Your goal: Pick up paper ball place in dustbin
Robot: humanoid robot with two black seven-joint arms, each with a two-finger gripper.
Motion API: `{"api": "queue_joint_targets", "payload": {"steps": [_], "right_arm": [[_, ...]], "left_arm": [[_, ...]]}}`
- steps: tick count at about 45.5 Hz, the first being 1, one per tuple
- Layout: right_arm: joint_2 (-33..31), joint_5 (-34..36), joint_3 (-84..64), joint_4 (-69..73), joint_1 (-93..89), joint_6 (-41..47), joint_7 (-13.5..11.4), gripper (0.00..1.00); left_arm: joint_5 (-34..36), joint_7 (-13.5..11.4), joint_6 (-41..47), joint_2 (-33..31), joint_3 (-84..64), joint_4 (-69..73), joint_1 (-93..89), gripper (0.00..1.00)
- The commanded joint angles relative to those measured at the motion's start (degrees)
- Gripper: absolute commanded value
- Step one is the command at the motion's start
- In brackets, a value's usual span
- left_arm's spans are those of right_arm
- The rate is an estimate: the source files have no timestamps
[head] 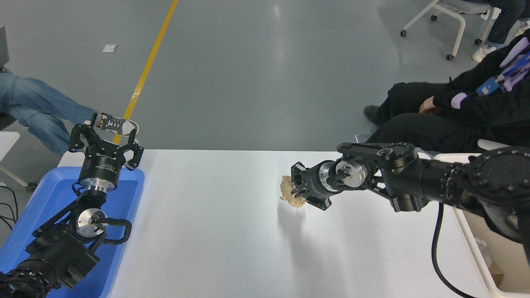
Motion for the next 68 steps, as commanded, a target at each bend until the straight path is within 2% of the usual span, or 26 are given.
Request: {"api": "queue_joint_targets", "payload": {"steps": [1, 13, 24, 42, 68], "right_arm": [[-7.4, -2.3, -7.6, 2.5, 9.4, 1.2, -0.1, 0.0], [-10.1, -2.3, -23.1, 15.7, 24.6, 1.2, 0.2, 0.0], [-11.4, -2.3, -30.4, 27.4, 39.1, 2.3, 0.1, 0.0], [-12.1, -2.0, -36.6, 32.3, 59.5, 22.2, -0.2, 0.0], [-14.2, -2.3, -41.4, 35.5, 69.3, 27.1, -0.4, 0.0]], "left_arm": [[-0.1, 0.0, 0.0, 0.0, 0.0, 0.0, 0.0, 0.99], [0.0, 0.0, 0.0, 0.0, 0.0, 0.0, 0.0, 0.99], [0.0, 0.0, 0.0, 0.0, 0.0, 0.0, 0.0, 0.99], [0.0, 0.0, 0.0, 0.0, 0.0, 0.0, 0.0, 0.99], [0.0, 0.0, 0.0, 0.0, 0.0, 0.0, 0.0, 0.99]]}}
